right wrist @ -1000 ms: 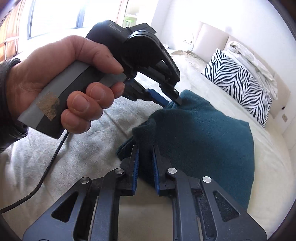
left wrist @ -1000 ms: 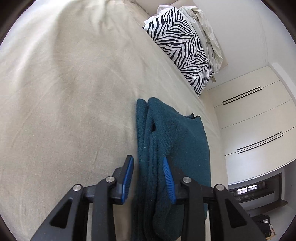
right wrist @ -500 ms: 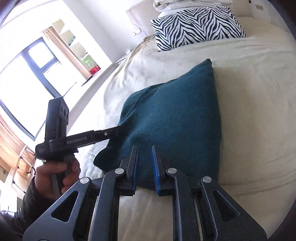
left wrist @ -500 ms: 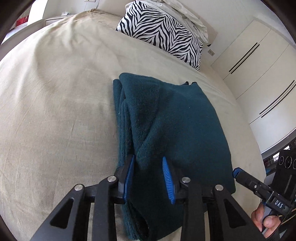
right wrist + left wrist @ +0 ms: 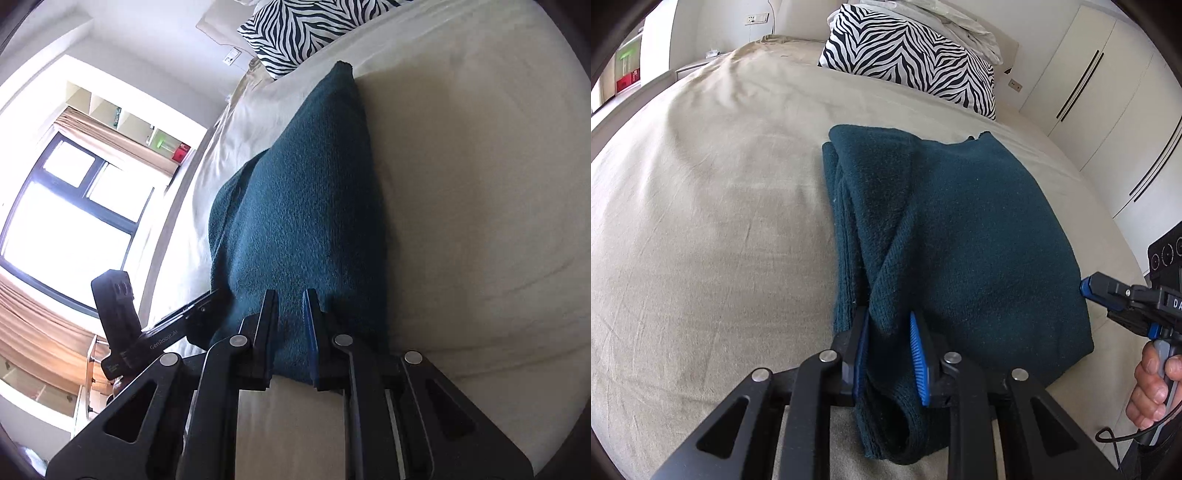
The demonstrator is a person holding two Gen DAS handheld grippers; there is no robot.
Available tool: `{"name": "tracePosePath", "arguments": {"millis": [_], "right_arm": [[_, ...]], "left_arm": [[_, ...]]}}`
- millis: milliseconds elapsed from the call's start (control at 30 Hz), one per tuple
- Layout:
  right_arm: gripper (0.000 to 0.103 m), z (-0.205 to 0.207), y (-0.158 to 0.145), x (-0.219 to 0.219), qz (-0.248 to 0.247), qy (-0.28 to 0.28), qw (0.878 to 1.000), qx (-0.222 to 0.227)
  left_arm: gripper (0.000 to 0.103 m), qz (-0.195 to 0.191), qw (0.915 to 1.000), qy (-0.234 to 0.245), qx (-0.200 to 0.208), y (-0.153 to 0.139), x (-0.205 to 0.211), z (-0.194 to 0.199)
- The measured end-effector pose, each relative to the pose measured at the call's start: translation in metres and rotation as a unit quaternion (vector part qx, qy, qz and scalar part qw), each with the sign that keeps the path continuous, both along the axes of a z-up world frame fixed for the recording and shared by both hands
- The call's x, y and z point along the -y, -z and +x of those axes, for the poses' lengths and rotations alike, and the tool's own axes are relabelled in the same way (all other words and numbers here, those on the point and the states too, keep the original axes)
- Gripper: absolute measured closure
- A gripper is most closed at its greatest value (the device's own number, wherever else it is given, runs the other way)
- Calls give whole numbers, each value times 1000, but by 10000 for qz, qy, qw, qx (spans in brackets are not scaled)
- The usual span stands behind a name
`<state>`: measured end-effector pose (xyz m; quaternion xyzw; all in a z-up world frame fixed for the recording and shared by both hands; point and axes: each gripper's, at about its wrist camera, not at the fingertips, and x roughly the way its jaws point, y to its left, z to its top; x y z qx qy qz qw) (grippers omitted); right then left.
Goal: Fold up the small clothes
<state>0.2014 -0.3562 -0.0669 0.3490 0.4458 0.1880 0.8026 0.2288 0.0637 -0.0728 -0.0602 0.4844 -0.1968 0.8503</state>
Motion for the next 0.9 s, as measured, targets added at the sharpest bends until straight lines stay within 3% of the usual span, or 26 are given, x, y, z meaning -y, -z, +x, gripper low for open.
{"name": "tracePosePath", "arguments": {"millis": [167,300,333,367,433,533,567,633,700,767,900], "right_arm": [[89,77,-18,-9,355,-178,9992,43],[89,144,15,-22,481,128,9970,-595],[91,153,30,-18,559,260,9954,-736],[103,160,42,-15,565,398,9945,-789],[103,166,48,-16,471,473,9954,-681],[103,171,29,-29,73,340,9970,-689],[96,172,21,-34,173,325,9971,-665],[95,172,10,-49,492,123,9972,-552],[89,182,7,-75,426,-216,9973,-565],[72,195,17,-101,285,-459,9958,-741],[75,221,37,-120,-87,-227,9959,-870]], "left_arm": [[78,12,9999,-71,-94,1,6,6],[78,-60,9997,-102,-223,2,9,14],[78,-106,9995,-107,-261,3,8,16],[78,-157,9993,-119,-315,4,8,19],[78,-268,9987,-139,-407,6,6,23],[78,-294,9985,-157,-432,5,6,23],[78,-290,9985,-171,-432,5,7,23],[78,-270,9985,-200,-438,5,8,23],[78,-255,9985,-215,-445,6,8,23],[78,-248,9984,-220,-448,6,9,24],[78,-281,9982,-235,-470,8,8,25]]}}
